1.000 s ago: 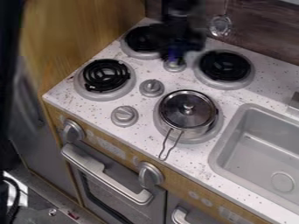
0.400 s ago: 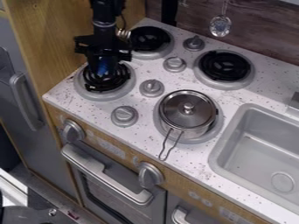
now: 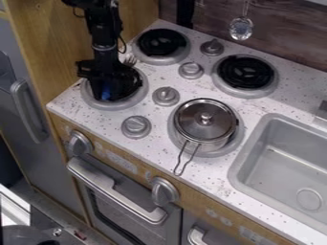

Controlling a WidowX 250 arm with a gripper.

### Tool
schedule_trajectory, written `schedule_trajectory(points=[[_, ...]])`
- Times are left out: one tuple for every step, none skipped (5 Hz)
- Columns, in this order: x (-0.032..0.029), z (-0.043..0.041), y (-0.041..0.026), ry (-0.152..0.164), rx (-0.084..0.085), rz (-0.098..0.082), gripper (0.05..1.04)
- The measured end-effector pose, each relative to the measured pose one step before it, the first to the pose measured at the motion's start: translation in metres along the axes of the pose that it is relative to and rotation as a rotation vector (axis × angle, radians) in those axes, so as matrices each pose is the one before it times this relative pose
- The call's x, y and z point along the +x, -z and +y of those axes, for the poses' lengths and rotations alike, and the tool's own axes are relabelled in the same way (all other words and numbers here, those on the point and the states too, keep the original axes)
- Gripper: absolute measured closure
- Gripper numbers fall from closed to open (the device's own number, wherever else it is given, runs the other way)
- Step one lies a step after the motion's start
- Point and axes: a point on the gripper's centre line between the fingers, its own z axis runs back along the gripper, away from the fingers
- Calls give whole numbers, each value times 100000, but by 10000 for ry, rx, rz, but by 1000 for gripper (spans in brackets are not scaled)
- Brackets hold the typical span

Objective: Move the blue fork from the top right burner to the bottom left burner

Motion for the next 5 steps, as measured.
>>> schedule_trajectory(points=[[947, -312, 359, 266, -148, 122, 591], [421, -465, -145, 13, -7, -116, 293], [-343, -199, -1908, -173, 332, 6, 87], [-593, -423, -3731, -327, 126, -450, 84], [-800, -881, -1268, 111, -24, -93, 84]])
